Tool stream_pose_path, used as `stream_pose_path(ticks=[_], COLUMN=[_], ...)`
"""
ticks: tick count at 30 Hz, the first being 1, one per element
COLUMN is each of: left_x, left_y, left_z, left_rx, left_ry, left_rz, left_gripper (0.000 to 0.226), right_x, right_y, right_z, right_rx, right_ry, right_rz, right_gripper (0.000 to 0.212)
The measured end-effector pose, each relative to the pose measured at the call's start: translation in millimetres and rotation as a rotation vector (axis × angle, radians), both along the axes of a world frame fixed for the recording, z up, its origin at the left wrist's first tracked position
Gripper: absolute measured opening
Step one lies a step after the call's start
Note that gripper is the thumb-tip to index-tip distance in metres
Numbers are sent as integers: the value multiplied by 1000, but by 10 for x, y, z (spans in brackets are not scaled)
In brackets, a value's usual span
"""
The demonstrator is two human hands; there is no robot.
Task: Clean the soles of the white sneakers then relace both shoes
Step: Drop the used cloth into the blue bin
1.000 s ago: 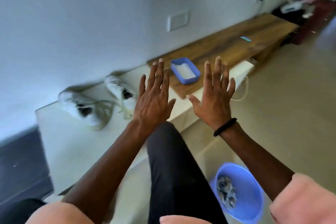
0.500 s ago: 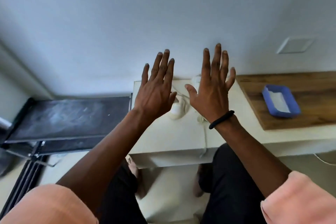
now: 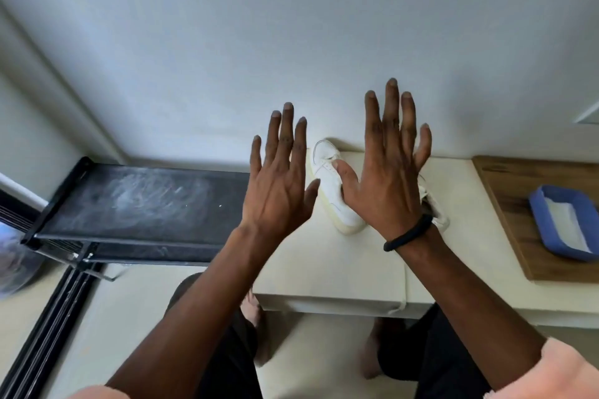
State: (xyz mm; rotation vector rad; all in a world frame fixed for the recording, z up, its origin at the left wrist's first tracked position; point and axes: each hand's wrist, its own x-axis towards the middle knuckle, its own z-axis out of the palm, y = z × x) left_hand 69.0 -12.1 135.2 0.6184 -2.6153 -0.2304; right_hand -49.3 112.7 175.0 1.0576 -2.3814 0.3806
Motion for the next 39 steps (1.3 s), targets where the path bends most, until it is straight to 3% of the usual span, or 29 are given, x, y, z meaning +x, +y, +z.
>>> stream_pose_path(ticks=[12, 17, 26, 34, 39], left_x=[-497, -600, -698, -540, -350], left_y=[393, 381, 296, 365, 392], left_z=[-1277, -1530, -1552, -1291, -1182], left_rx=[358, 407, 535, 400, 406], left_ry=[-127, -192, -140, -203, -292], left_rz=[-66, -107, -160, -174, -183], left_gripper=[99, 82, 54, 35, 25], right_x=[-306, -465, -499, -224, -18], right_y=[244, 318, 355, 453, 521], right_z=[-1359, -1699, -1652, -1362, -1194], right_rx=[102, 161, 199, 384, 455], right_ry=[-306, -493, -639, -672, -696], right_rz=[-3, 81, 120, 81, 62], right_gripper=[95, 87, 55, 36, 34])
